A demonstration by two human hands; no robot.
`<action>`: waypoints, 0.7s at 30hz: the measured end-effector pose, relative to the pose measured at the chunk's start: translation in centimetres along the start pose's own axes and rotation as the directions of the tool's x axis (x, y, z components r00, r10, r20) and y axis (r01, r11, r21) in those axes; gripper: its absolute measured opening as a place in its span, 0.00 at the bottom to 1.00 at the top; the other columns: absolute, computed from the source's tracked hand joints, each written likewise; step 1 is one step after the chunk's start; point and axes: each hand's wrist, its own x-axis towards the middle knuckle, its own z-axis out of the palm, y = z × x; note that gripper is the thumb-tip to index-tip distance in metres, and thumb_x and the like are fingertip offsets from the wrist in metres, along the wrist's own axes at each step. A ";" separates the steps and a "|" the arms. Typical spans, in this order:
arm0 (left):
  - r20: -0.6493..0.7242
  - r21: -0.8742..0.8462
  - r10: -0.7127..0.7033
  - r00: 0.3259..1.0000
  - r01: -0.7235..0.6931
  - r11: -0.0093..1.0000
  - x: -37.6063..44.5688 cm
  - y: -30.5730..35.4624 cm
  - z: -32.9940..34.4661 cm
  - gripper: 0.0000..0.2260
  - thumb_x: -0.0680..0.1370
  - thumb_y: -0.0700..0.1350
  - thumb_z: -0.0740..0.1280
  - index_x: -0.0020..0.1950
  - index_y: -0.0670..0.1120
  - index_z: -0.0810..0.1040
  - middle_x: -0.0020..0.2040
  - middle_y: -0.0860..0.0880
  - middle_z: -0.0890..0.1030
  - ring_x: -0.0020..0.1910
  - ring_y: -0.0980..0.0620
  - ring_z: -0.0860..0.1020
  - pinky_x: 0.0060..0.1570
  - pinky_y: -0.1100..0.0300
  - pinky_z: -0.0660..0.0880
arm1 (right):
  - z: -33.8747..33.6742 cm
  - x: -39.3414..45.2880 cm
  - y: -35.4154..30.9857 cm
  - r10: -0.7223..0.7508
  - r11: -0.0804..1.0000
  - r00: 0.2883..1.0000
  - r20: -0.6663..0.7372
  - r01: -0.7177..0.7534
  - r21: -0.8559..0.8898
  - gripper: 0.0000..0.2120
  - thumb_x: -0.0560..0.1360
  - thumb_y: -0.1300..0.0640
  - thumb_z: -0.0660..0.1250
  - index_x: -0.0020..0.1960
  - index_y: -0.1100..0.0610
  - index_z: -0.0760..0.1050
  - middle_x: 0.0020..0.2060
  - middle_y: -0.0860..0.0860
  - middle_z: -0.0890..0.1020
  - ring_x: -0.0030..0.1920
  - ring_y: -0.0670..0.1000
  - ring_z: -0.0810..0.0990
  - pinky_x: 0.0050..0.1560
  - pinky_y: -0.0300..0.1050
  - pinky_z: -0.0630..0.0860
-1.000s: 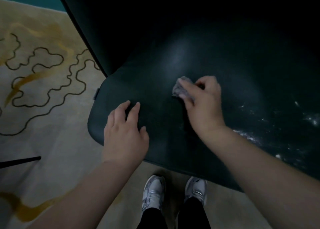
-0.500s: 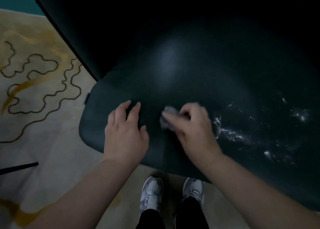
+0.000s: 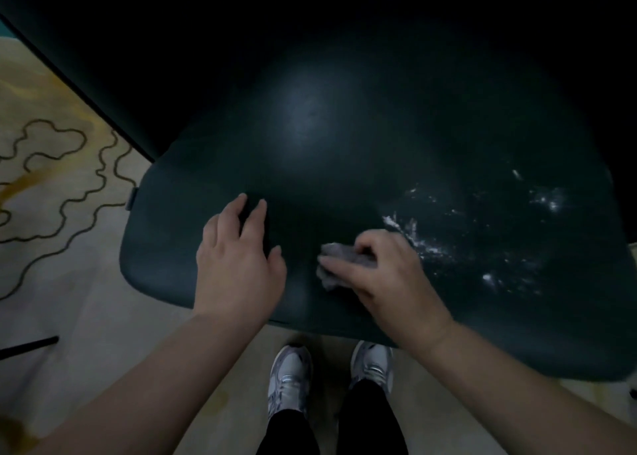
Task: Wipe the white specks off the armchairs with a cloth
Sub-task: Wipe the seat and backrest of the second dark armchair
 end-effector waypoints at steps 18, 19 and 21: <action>0.013 0.033 0.109 0.994 -0.109 0.993 1.3 4.3 0.8 0.27 0.74 0.46 0.69 0.73 0.45 0.69 0.73 0.45 0.65 0.69 0.43 0.62 0.65 0.44 0.64 | -3.2 4.1 6.0 0.216 0.975 0.961 -0.173 -0.223 -0.020 0.12 0.73 0.58 0.71 0.57 0.51 0.82 0.46 0.60 0.75 0.45 0.61 0.72 0.43 0.54 0.72; 0.011 0.034 0.108 0.994 -0.108 0.994 1.5 4.5 0.8 0.28 0.73 0.46 0.69 0.73 0.45 0.69 0.73 0.45 0.65 0.69 0.43 0.62 0.65 0.44 0.64 | -3.6 5.1 7.2 0.259 0.963 0.945 -0.200 -0.268 -0.017 0.12 0.74 0.57 0.70 0.57 0.51 0.82 0.47 0.60 0.74 0.47 0.60 0.71 0.46 0.54 0.72; 0.008 0.034 0.105 0.994 -0.106 0.994 1.8 4.8 0.9 0.28 0.74 0.46 0.69 0.73 0.45 0.69 0.73 0.45 0.65 0.69 0.42 0.62 0.65 0.43 0.64 | -4.4 5.6 9.8 0.385 0.918 0.885 -0.263 -0.397 0.008 0.13 0.74 0.57 0.70 0.58 0.53 0.81 0.50 0.58 0.72 0.51 0.54 0.69 0.53 0.44 0.70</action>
